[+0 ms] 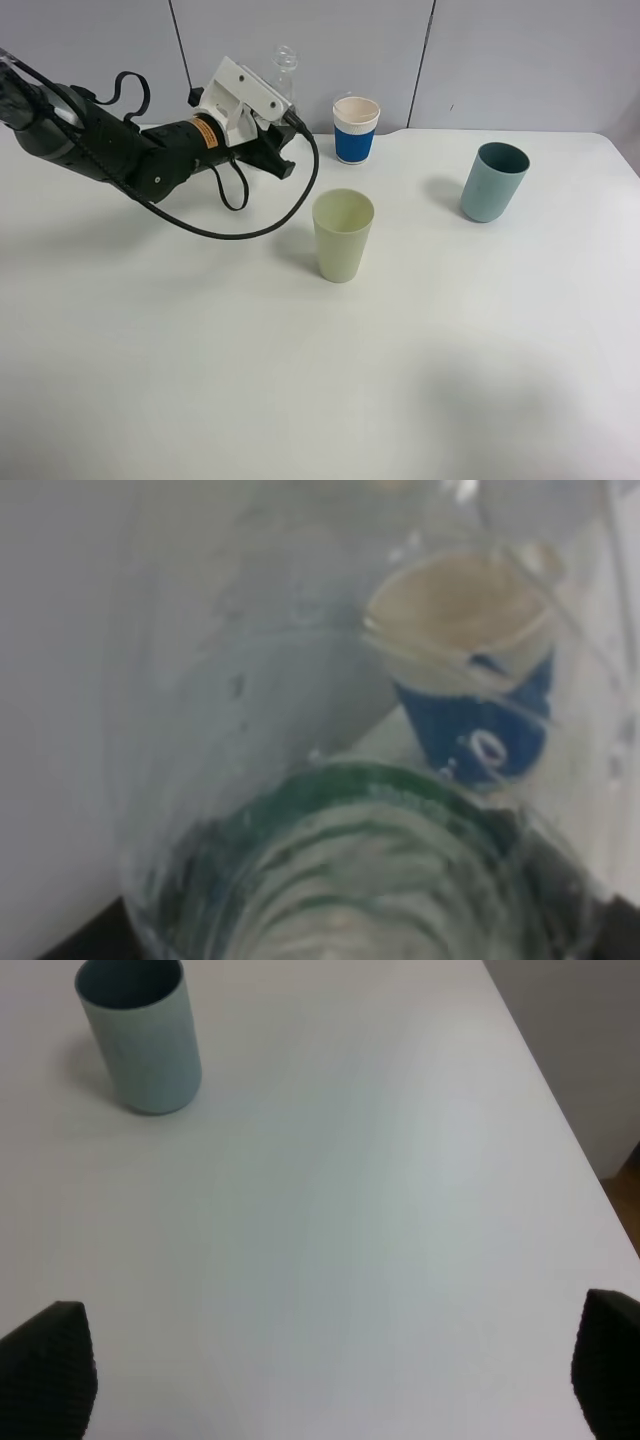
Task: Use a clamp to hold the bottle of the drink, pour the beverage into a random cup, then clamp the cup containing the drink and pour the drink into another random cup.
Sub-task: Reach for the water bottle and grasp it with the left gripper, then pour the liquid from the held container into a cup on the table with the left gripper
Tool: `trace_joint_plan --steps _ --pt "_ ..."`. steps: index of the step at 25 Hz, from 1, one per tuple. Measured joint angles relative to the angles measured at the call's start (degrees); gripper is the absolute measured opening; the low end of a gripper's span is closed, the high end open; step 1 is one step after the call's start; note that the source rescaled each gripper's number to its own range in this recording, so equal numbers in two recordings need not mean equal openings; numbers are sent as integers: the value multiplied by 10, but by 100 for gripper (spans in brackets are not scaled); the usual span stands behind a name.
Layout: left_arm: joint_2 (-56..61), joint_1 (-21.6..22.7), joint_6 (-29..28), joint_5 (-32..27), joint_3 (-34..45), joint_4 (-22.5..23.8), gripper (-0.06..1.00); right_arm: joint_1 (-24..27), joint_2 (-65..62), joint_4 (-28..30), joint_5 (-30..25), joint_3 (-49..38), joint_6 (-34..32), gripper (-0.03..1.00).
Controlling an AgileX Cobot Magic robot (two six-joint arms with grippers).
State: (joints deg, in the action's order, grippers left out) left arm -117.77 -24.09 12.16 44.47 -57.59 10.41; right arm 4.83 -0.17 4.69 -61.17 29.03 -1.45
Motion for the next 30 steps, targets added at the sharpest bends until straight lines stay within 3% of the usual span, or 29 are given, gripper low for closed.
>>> trace_joint_plan --steps 5,13,16,25,30 --pt "32 0 31 -1 38 -41 8 0 0 0 0 0 0 100" --pt "97 -1 162 -1 119 -134 8 0 0 0 0 0 0 100" --pt "119 -12 226 -1 144 -180 8 0 0 0 0 0 0 100" --pt "136 -90 495 0 163 -325 8 0 0 0 0 0 0 100" --pt "136 -124 590 0 163 -377 8 0 0 0 0 0 0 100"
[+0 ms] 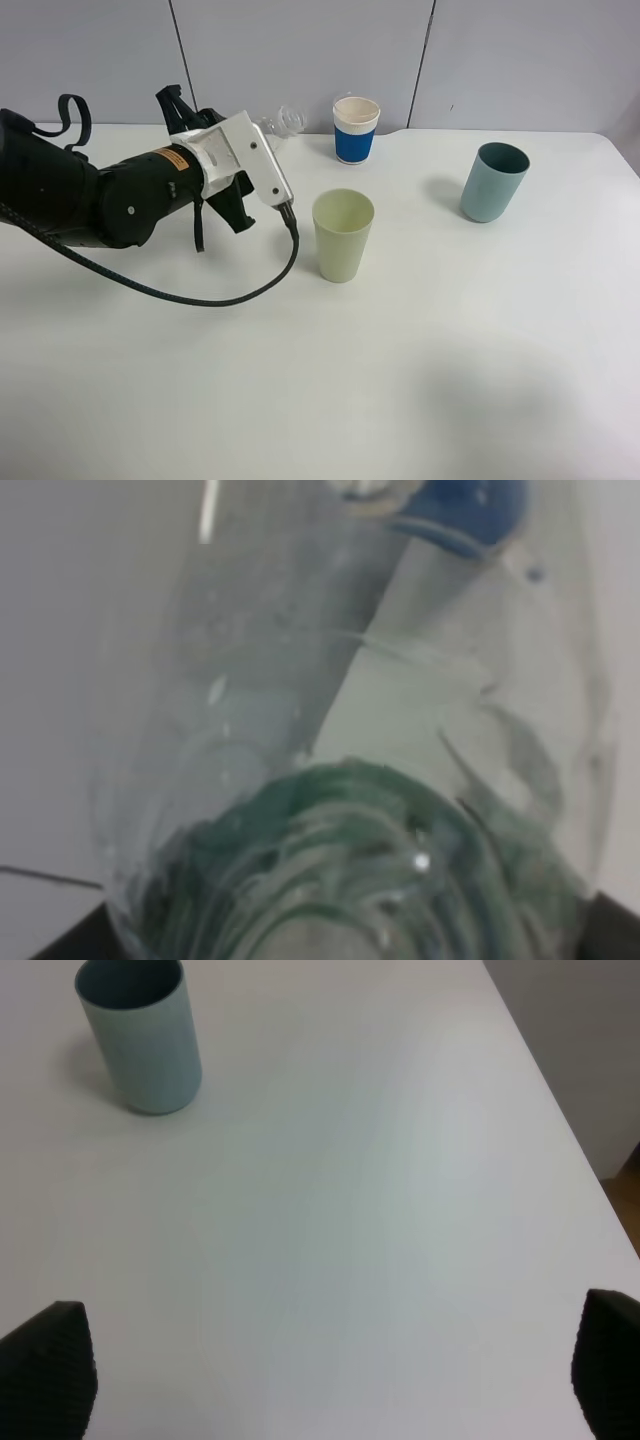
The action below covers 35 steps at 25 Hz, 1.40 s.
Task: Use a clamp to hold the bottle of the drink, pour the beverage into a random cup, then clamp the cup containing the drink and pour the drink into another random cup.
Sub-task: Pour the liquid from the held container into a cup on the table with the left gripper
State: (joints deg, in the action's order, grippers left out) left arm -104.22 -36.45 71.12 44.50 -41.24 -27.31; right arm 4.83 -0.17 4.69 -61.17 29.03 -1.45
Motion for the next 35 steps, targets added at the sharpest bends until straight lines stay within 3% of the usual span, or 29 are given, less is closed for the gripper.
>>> trace_joint_plan --steps 10,35 --pt "0 -45 173 0 0 -88 8 0 0 0 0 0 0 100" --pt "0 -49 353 29 -9 -180 8 0 0 0 0 0 0 100"
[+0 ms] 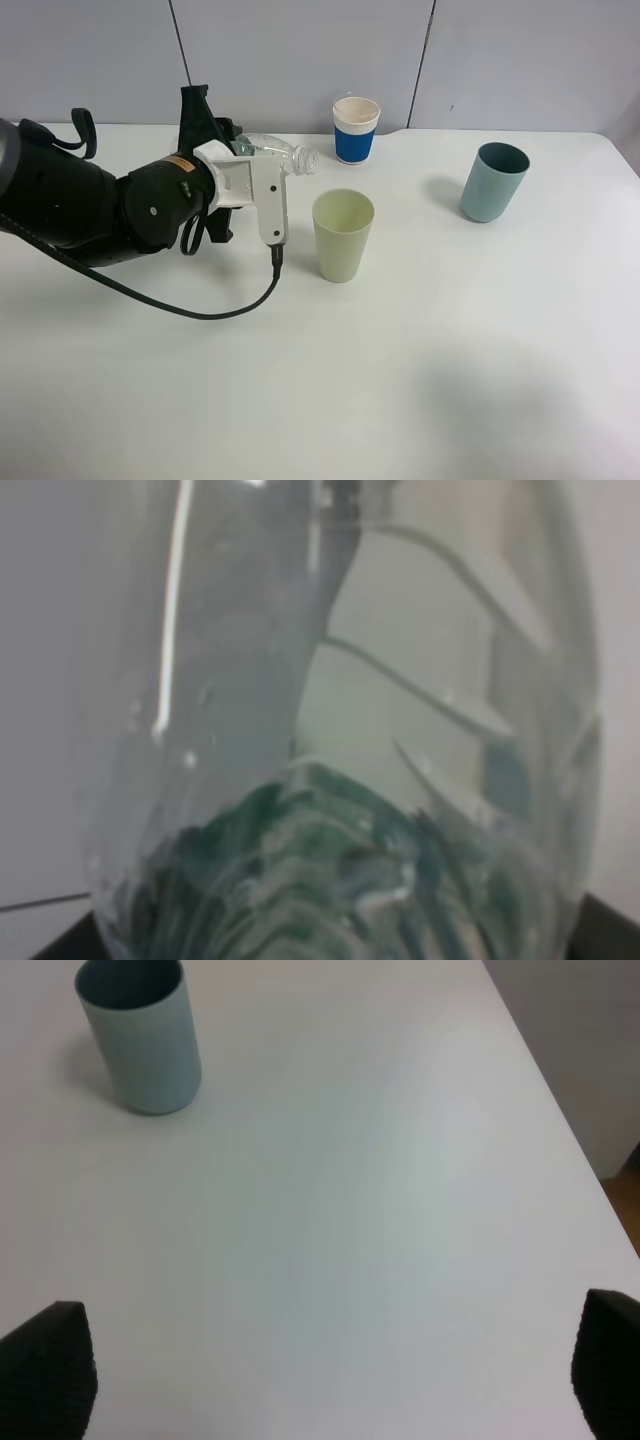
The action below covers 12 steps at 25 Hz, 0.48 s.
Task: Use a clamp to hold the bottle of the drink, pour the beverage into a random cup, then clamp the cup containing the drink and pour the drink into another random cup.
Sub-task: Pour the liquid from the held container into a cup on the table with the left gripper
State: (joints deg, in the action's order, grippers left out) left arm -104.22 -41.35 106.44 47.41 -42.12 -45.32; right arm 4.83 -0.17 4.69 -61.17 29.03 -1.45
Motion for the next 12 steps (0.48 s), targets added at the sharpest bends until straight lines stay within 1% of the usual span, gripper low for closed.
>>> trace_joint_plan --steps 4,8,12 --pt "2 0 11 3 0 5 8 0 0 0 0 0 0 100" --pt "2 0 17 4 0 33 8 0 0 0 0 0 0 100" --pt "2 0 22 5 0 51 8 0 0 0 0 0 0 100"
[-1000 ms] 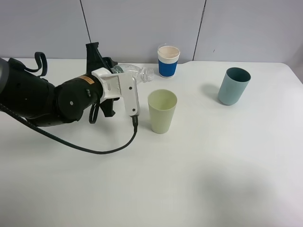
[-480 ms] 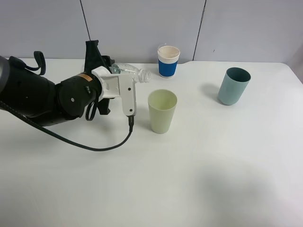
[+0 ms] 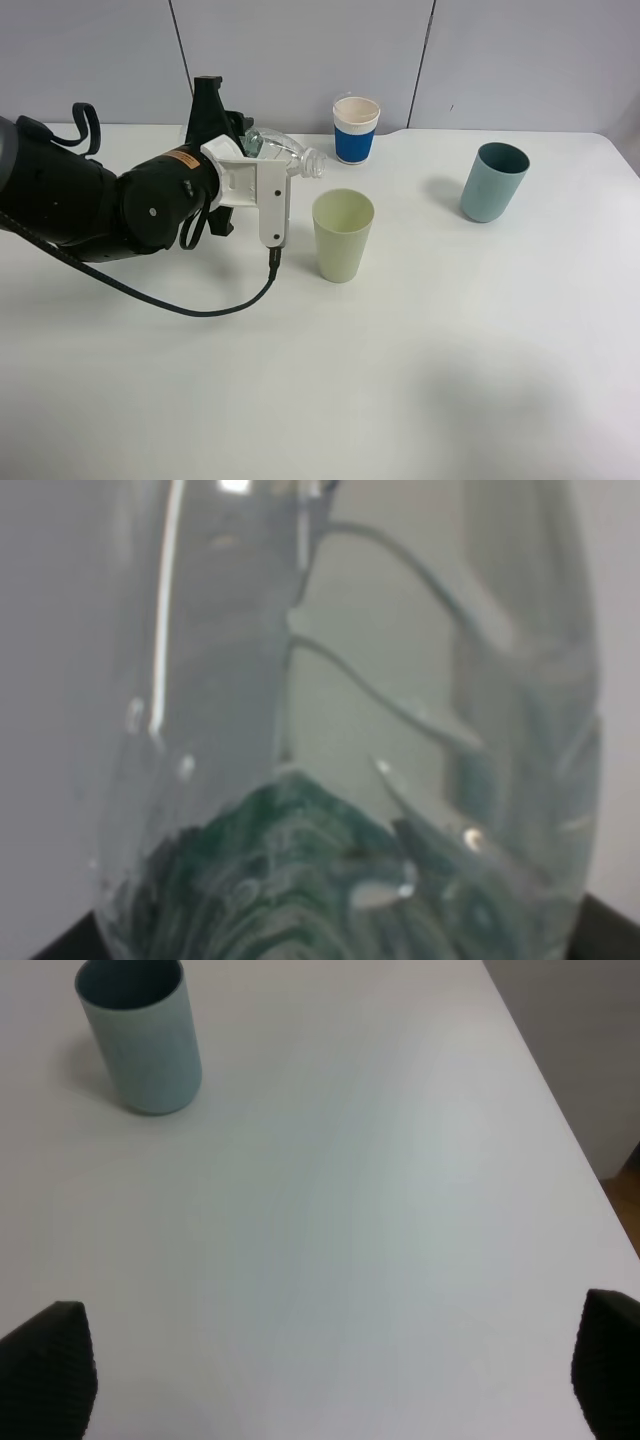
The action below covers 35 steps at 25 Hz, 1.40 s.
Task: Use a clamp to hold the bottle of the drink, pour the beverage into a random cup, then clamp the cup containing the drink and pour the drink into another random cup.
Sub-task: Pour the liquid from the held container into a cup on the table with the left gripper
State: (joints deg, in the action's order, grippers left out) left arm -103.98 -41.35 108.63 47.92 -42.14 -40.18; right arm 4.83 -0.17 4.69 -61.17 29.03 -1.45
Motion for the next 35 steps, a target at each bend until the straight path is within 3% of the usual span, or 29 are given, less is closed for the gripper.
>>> trace_joint_plan --steps 35 --pt "0 -7 30 9 -12 44 8 0 0 0 0 0 0 100"
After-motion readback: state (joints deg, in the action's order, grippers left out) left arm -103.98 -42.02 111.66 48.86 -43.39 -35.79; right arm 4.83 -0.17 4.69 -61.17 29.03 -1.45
